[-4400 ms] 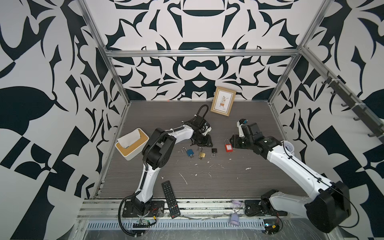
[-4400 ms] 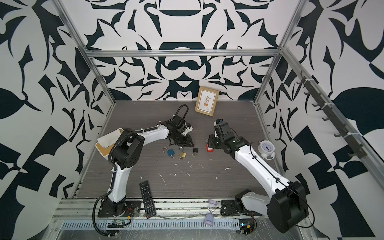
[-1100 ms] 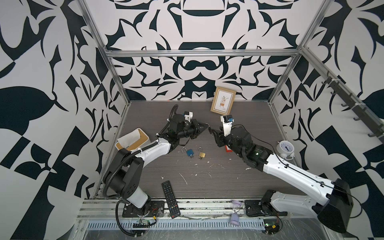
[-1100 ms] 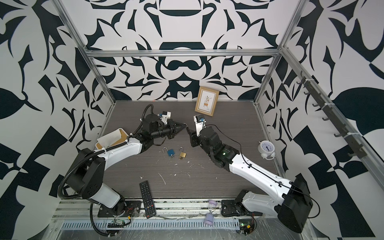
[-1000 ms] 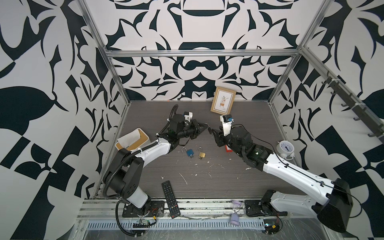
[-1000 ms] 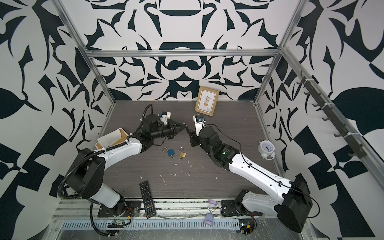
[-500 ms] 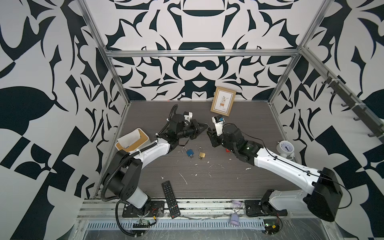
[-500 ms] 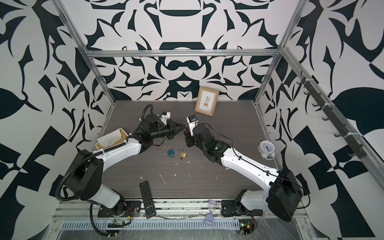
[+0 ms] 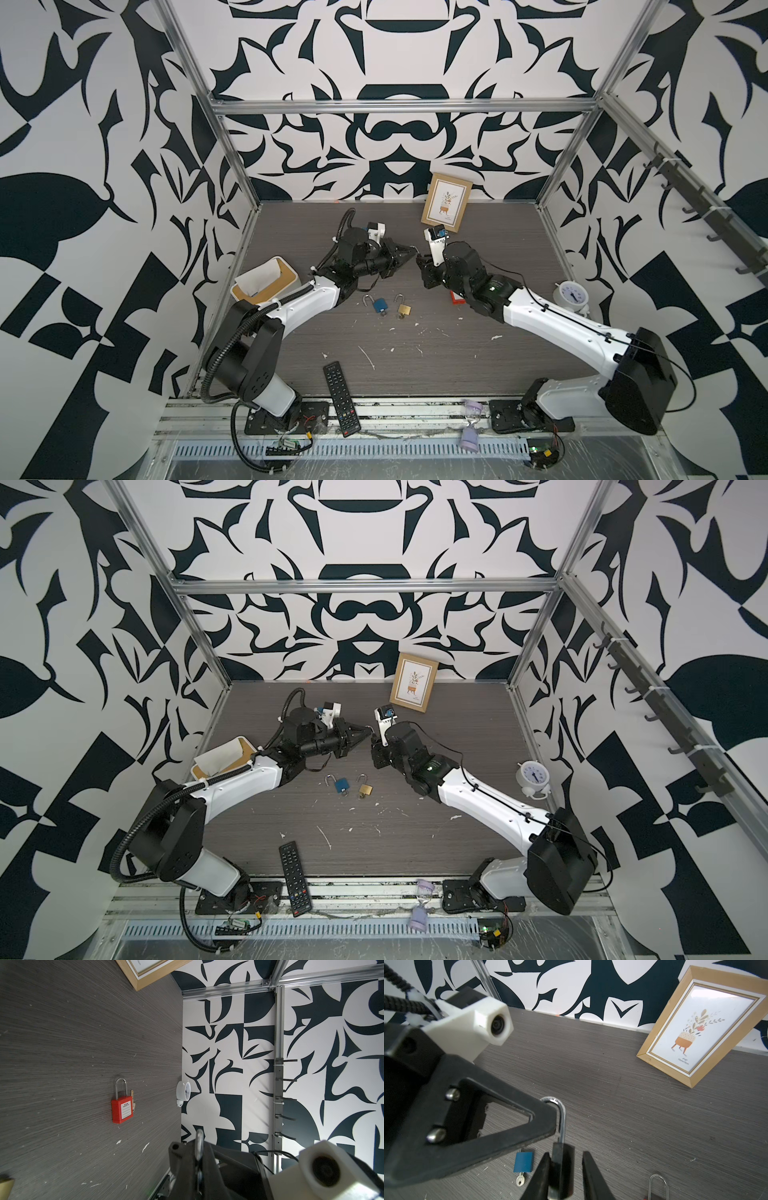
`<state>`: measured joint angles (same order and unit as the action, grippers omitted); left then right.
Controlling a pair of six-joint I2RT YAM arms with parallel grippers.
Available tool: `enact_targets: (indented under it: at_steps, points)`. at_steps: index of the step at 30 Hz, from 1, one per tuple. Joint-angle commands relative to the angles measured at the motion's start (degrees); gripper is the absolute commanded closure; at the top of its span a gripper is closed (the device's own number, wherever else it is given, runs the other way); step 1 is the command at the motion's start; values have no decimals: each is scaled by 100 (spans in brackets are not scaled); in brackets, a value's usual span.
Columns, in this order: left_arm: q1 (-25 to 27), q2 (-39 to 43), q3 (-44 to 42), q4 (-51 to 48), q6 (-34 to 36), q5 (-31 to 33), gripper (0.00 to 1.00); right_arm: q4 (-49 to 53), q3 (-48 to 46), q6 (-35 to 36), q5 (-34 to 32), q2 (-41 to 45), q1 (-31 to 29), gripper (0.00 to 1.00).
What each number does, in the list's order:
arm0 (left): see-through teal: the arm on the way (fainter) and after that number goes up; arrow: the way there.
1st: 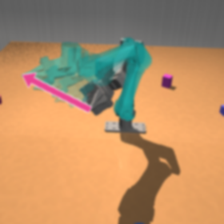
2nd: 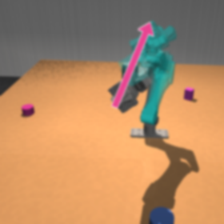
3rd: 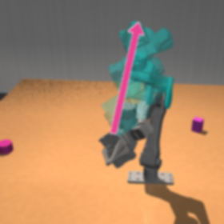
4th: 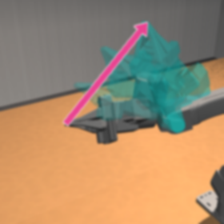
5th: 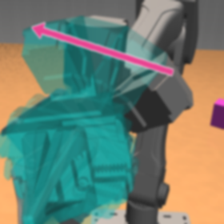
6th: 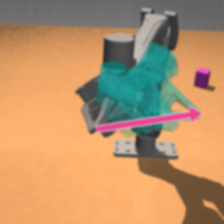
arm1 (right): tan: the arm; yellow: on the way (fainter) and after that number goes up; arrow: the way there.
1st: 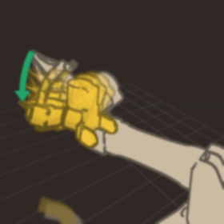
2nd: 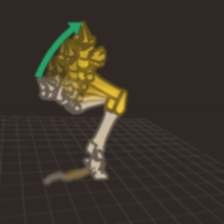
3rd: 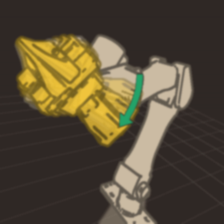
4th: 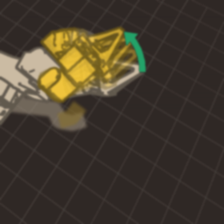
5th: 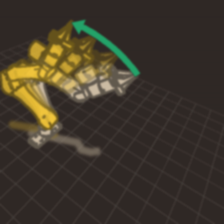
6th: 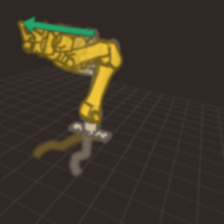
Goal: Lock with the key
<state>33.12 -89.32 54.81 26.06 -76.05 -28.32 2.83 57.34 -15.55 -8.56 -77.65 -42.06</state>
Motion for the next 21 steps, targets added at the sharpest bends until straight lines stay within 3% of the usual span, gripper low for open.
enact_targets:
  at_steps: [1, 13, 18, 21]
  points:
    - [10, 44, -58, 301, -33, -98, 100, -77, 288, -45, 65, -66, 36, 73]
    - [1, -29, -37, 313, -35, -204, 100, -143, 262, -88, 100, -110, 126, 83]
    - [3, -86, -40, 333, -43, -221, 100, -238, 212, -94, 213, -9, 162, 100]
    - [2, -93, -70, 337, -50, -213, 100, -306, 124, -151, 323, 71, 203, 100]
